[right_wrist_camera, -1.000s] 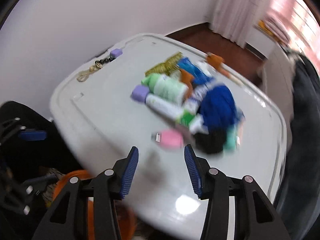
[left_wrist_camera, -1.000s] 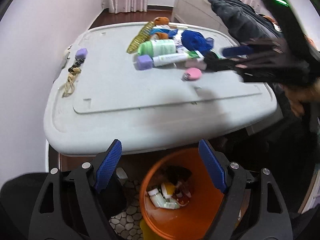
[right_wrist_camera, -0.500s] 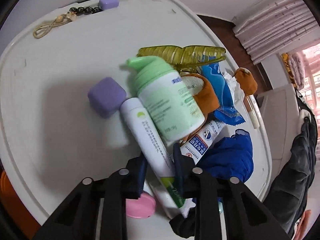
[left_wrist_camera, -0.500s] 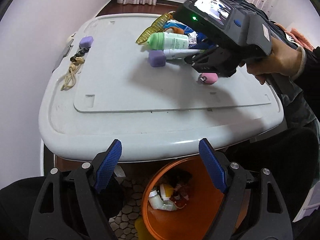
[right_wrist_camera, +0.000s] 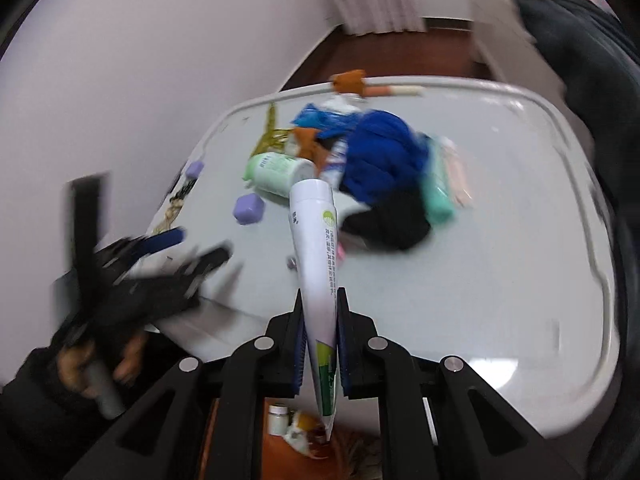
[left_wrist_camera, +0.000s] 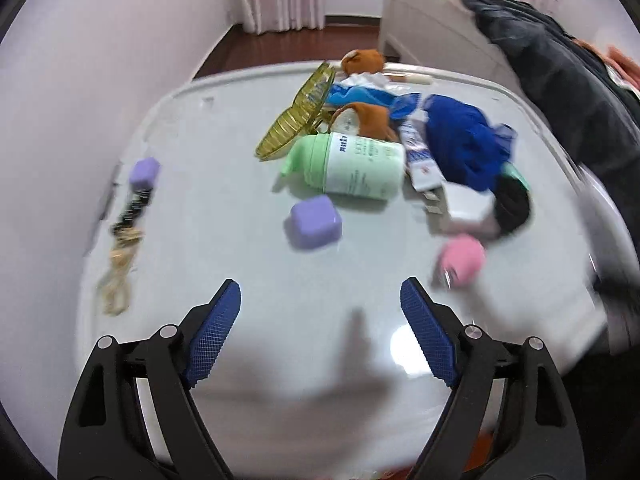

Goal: Collect trash
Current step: 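Grasp the purple cube with the left tool while the right tool carries the white tube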

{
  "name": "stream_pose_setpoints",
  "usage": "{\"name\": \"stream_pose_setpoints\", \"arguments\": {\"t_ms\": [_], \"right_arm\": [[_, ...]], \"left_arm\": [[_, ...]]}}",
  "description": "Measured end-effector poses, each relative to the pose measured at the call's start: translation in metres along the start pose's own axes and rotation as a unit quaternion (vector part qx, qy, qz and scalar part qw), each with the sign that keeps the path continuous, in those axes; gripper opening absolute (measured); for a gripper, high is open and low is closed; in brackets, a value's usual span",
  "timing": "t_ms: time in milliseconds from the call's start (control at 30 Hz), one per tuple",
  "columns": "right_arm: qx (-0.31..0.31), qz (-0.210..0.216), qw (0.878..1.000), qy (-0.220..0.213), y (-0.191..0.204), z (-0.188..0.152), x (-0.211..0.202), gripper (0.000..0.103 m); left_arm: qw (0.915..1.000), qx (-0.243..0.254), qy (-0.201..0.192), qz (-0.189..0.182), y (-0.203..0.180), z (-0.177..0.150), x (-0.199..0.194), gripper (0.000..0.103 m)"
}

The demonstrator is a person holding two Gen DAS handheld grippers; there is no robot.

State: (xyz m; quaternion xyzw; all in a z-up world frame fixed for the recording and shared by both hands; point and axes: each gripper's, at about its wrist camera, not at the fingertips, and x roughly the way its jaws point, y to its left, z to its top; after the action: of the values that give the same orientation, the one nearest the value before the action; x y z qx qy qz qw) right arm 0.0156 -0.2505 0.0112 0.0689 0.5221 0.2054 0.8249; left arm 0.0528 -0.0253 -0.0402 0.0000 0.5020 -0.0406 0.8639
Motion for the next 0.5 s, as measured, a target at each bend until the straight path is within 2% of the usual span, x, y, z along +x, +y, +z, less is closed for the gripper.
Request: {"name": "stream_pose_setpoints", "arguments": {"t_ms": [67,167,200,233,267,300,400,500], "right_arm": [[0.022,0.006,1.000,-0.012,-0.005,-0.012,-0.004,0.013],[0.021,0.003,0.999,-0.024,-0.005,-0.025,-0.005,0.013],[0.017,0.008,0.999,-0.026,-0.004,-0.026,-0.003,0.013],[0.015,0.012,0.999,-0.026,-0.003,-0.026,-0.002,0.013],[0.013,0.015,1.000,-0.025,-0.002,-0.026,0.000,0.013],[0.012,0.016,0.999,-0.025,-0.002,-0.027,0.000,0.013],[0.024,0.025,0.999,-0.025,-0.009,-0.032,0.003,0.013],[0.022,0.020,0.999,-0.027,-0.008,-0.032,0.002,0.013]], "left_arm": [[0.9996,-0.028,0.000,-0.004,0.003,0.011,0.017,0.080],[0.9988,-0.046,-0.009,0.014,0.005,0.021,0.036,0.080],[0.9986,-0.044,-0.014,0.025,0.005,0.023,0.040,0.074],[0.9982,-0.039,-0.015,0.042,0.005,0.025,0.046,0.064],[0.9979,-0.030,-0.014,0.056,0.003,0.025,0.052,0.052],[0.9978,-0.011,-0.031,0.058,-0.001,0.025,0.052,0.037],[0.9981,0.007,-0.043,0.044,-0.007,0.022,0.050,0.037],[0.9988,-0.015,-0.039,0.026,-0.001,0.019,0.041,0.036]]}}
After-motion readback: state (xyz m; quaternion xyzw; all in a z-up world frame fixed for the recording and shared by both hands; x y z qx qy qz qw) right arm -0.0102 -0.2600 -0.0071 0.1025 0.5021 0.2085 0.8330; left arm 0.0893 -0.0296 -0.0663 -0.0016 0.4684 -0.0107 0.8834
